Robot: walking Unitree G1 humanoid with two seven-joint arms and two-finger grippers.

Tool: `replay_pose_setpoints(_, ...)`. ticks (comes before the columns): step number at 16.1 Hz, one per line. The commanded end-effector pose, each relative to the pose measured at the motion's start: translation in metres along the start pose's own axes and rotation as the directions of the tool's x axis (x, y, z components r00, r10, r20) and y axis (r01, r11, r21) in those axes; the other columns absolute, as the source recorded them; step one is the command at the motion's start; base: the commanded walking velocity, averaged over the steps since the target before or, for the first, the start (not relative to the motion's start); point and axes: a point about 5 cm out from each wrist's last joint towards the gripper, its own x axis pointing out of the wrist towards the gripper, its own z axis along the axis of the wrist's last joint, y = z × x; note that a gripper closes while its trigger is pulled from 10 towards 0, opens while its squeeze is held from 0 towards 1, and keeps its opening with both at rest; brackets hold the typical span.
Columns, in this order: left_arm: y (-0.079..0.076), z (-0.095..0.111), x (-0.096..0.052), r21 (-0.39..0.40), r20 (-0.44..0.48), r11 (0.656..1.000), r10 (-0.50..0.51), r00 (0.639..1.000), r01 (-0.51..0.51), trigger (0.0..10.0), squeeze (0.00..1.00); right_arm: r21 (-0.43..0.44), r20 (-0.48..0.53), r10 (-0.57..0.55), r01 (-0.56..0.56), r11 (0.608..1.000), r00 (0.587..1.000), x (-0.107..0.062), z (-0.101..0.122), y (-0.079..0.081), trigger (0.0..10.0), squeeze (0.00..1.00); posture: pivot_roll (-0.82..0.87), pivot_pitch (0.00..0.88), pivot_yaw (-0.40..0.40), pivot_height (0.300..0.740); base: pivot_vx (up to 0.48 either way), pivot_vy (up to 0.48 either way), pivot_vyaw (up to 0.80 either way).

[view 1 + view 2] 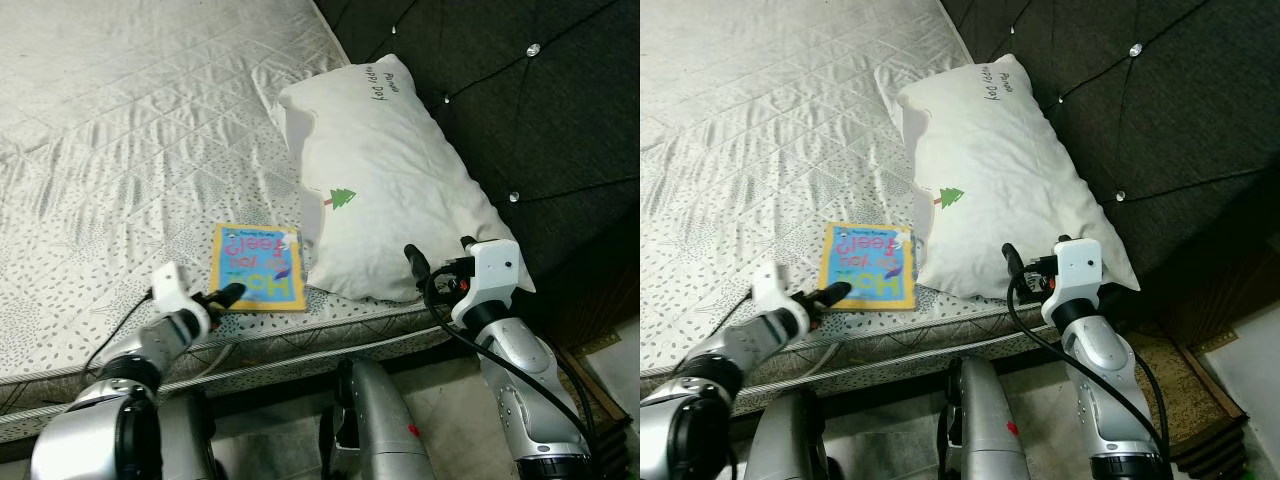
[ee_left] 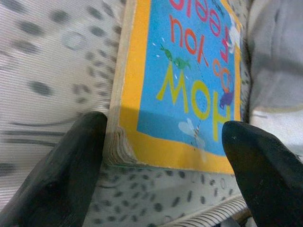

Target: Clean up the room

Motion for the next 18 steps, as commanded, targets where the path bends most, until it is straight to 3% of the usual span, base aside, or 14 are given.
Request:
replay_pose_setpoints(1,-0.002,-0.005,0.001,0.008,-0.034,1.0,-0.004,0.999,0.004,10.0,0.0,-0.006,-0.014,-0.021,0.021,1.0,1.0,-0.003,-0.003,-0.006,10.0,0.0,-0.15,0.166,-0.095,0.567,0.0,0.0,0.0)
replay_pose_setpoints(12,0.001,-0.015,-0.003,-0.015,-0.063,0.997,-0.078,0.995,0.077,10.0,0.0,0.003,-0.013,-0.024,0.024,1.0,1.0,-0.004,-0.005,-0.004,10.0,0.0,-0.13,0.167,-0.082,0.567,0.0,0.0,0.0)
replay_pose_setpoints(15,0.005,-0.024,-0.016,-0.06,-0.063,0.99,-0.129,0.99,0.126,10.0,0.0,0.017,-0.013,-0.017,0.018,1.0,1.0,-0.002,-0.007,0.0,10.0,0.0,-0.09,0.162,-0.078,0.567,0.0,0.0,0.0)
replay_pose_setpoints(18,0.01,-0.035,-0.047,-0.078,-0.057,0.986,-0.153,0.987,0.148,10.0,0.0,0.029,-0.009,-0.009,0.009,1.0,1.0,0.004,-0.009,0.004,10.0,0.0,-0.06,0.144,-0.075,0.567,0.0,0.0,0.0)
